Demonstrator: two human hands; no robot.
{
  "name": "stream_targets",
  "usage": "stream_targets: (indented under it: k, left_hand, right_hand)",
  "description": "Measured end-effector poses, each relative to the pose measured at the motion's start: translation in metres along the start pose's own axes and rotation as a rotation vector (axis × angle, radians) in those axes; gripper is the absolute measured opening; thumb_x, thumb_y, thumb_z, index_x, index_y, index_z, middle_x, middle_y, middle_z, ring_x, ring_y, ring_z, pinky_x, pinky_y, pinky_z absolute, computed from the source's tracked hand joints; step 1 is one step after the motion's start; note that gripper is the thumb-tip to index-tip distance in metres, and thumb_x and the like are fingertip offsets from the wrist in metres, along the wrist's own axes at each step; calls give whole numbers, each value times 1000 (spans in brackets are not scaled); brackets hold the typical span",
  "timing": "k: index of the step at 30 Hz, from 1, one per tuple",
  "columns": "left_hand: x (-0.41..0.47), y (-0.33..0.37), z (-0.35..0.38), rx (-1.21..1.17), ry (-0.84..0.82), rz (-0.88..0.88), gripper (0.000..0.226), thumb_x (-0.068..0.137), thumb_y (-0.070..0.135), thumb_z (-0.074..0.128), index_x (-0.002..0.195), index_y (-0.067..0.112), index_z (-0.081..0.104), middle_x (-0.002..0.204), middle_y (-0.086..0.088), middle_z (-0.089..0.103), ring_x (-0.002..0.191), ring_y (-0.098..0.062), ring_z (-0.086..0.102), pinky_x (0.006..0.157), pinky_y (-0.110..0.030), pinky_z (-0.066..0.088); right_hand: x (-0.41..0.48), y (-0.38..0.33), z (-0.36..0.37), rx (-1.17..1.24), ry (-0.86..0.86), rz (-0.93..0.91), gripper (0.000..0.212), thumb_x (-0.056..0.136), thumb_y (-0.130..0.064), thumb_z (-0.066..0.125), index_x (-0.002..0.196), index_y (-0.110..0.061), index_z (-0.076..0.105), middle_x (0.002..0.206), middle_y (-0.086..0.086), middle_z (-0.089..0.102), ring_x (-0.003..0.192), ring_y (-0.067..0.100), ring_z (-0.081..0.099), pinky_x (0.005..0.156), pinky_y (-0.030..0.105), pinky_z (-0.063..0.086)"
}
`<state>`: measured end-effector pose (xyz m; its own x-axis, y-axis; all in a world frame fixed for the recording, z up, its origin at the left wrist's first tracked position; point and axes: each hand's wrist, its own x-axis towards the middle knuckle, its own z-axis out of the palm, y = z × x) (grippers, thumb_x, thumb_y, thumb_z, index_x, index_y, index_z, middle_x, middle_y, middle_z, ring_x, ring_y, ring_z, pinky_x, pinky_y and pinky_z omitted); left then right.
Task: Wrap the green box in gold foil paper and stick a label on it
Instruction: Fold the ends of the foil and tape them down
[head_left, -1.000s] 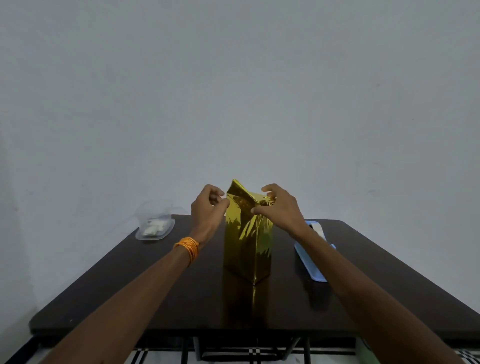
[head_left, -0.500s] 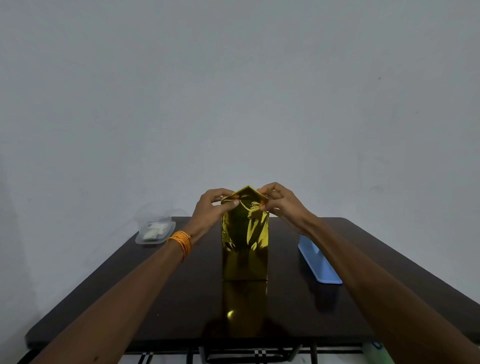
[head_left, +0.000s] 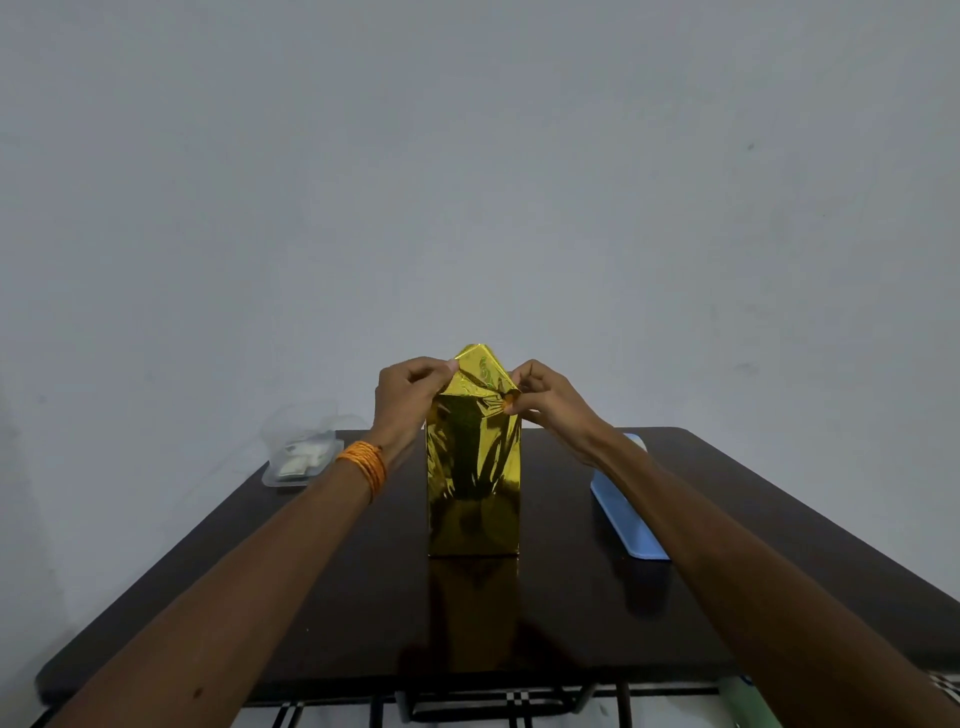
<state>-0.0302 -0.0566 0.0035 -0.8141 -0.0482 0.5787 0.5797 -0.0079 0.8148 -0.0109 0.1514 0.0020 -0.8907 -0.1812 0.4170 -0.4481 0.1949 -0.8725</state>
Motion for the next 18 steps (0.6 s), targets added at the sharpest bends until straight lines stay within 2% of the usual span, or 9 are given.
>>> stream_targets:
  k: [3, 6, 8, 11, 14, 16, 18]
  left_hand:
    - [-4, 3, 3, 9, 60, 63, 17, 87, 30, 73, 92, 14, 75, 93, 0, 74, 96, -18, 69, 87, -36, 57]
    - [-9, 13, 4, 109, 41, 155, 25, 84, 37, 75, 96, 15, 72, 97, 4, 72, 100, -12, 66, 86, -29, 55]
    - [-10, 17, 2, 108, -1, 132, 30, 84, 42, 74, 99, 15, 72, 99, 3, 72, 100, -13, 66, 86, -28, 55]
    - [-8, 18, -5, 107, -128, 55, 34, 82, 48, 74, 97, 18, 74, 97, 2, 74, 98, -14, 68, 88, -33, 56]
    - [-5, 18, -6, 200, -167, 49, 24, 79, 38, 80, 92, 19, 76, 94, 3, 74, 96, -14, 68, 88, -35, 55]
    - [-4, 23, -3, 216, -121, 71, 13, 84, 27, 77, 91, 17, 76, 90, 1, 74, 92, -16, 69, 86, -36, 57]
    - [-4, 28, 0, 216, -65, 91, 8, 87, 23, 73, 90, 16, 76, 88, 1, 74, 89, -15, 69, 81, -33, 57]
  right_hand:
    - [-2, 0, 1, -14, 7, -23, 20, 84, 7, 62, 94, -9, 55, 95, 13, 65, 94, 25, 65, 98, 47, 50]
    - [-4, -3, 3, -31, 33, -44, 18, 83, -11, 68, 97, -4, 60, 99, 16, 69, 101, 31, 67, 98, 49, 48]
    - [-5, -7, 5, -22, 83, -56, 13, 85, -18, 72, 91, -9, 66, 111, 15, 70, 110, 28, 64, 98, 44, 48]
    - [-5, -15, 4, 1, 164, -74, 6, 89, -13, 71, 85, -9, 71, 118, 11, 68, 110, 12, 63, 94, 30, 48]
    - [-4, -23, 3, 0, 181, -75, 13, 91, -20, 70, 84, -9, 74, 113, 3, 71, 108, 10, 64, 97, 35, 47]
    - [-2, -28, 4, -15, 201, -82, 17, 92, -22, 70, 90, -5, 74, 105, -2, 74, 99, 4, 66, 94, 35, 48]
    - [-1, -32, 4, -27, 217, -83, 15, 92, -22, 69, 91, -8, 75, 102, -5, 74, 97, 2, 66, 93, 35, 49]
